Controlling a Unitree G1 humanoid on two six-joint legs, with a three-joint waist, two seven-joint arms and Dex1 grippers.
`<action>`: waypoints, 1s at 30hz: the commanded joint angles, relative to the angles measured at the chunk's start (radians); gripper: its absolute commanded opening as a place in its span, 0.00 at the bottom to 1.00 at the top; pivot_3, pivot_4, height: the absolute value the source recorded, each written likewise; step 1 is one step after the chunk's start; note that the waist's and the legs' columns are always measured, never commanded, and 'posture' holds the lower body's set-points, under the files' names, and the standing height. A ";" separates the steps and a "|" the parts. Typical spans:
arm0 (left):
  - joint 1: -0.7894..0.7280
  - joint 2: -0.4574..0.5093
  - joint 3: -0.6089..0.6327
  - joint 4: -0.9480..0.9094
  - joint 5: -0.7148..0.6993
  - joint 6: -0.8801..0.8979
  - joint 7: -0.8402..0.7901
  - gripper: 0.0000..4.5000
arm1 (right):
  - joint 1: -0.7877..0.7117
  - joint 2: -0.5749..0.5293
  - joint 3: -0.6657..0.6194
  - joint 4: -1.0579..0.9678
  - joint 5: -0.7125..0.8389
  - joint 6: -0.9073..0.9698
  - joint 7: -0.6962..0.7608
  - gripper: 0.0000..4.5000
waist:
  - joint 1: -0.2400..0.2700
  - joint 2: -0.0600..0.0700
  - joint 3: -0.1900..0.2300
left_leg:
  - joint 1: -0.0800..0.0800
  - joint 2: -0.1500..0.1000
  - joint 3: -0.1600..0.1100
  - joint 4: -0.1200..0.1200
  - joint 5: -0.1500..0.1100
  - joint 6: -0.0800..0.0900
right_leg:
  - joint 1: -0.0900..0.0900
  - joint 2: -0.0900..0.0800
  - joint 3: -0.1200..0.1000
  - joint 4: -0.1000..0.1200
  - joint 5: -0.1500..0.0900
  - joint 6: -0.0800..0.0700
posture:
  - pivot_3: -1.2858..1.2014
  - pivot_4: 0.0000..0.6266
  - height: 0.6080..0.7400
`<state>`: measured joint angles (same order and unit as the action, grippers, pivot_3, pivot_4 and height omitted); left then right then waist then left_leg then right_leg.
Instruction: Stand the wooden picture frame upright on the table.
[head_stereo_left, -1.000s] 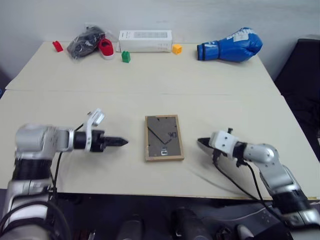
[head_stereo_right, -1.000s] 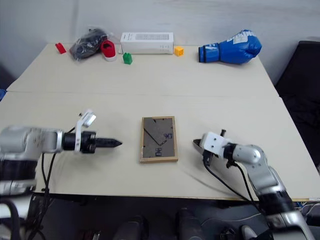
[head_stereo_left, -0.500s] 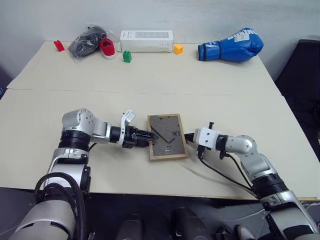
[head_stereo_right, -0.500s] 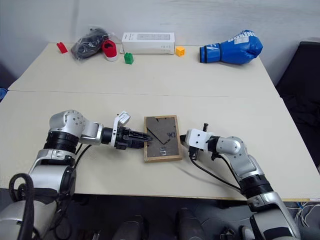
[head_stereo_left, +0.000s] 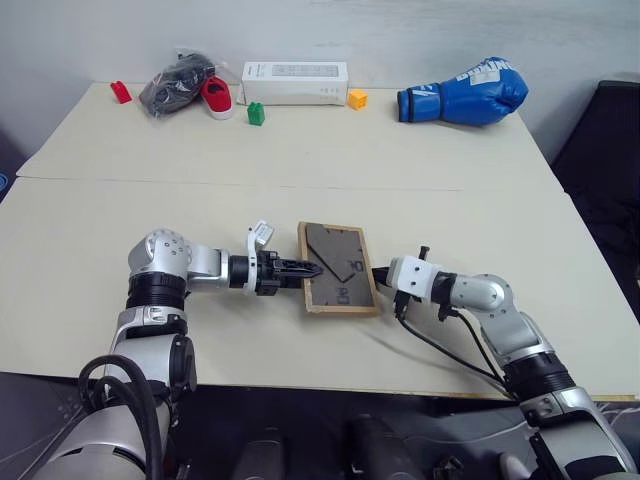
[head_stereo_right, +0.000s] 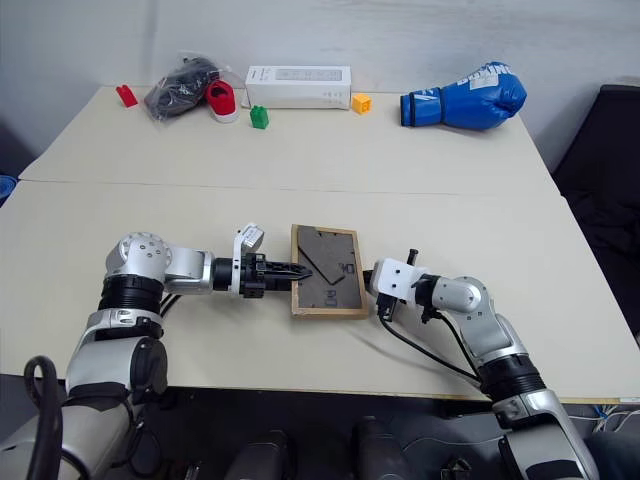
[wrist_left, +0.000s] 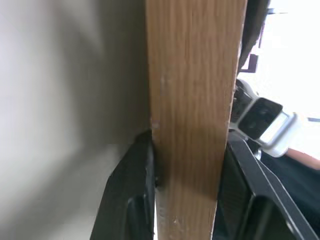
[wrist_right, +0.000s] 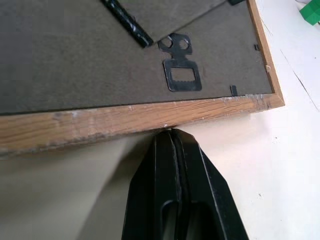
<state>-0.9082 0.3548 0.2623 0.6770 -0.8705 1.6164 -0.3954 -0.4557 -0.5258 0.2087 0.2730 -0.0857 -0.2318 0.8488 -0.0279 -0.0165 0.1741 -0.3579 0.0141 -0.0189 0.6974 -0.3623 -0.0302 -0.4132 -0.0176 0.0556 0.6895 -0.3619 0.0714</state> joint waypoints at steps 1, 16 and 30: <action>0.008 -0.016 0.040 -0.019 -0.083 -0.002 0.050 0.28 | 0.030 -0.011 -0.014 -0.068 0.040 -0.041 0.016 0.00 | 0.001 0.000 0.000 | 0.000 0.000 0.000 0.000 0.000 0.000 | 0.000 0.000 0.000 0.000 0.000 0.000 | 0.52 0.24 1.00; -0.071 0.395 -0.509 0.119 -0.975 -0.002 0.098 0.28 | 0.032 -0.095 -0.122 -0.020 -0.027 -0.665 -0.037 0.67 | -0.017 -0.001 0.001 | 0.000 0.000 0.000 -0.001 0.000 -0.001 | -0.001 0.001 0.001 0.000 0.000 0.000 | 0.52 0.24 1.00; 0.011 0.486 -0.579 -0.048 -1.100 -0.025 0.228 0.28 | -0.053 -0.174 -0.109 0.169 0.130 -0.618 -0.025 0.67 | -0.026 0.000 0.001 | 0.000 0.000 -0.002 0.001 0.000 -0.001 | -0.002 0.000 0.001 0.001 0.000 0.000 | 0.52 0.24 1.00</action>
<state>-0.8939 0.8326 -0.3700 0.6440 -1.9305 1.5992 -0.1734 -0.4969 -0.6560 0.1481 0.4500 -0.0456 -0.8687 0.7871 -0.0541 -0.0162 0.1754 -0.3585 0.0138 -0.0206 0.6985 -0.3625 -0.0307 -0.4155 -0.0173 0.0566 0.6901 -0.3620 0.0713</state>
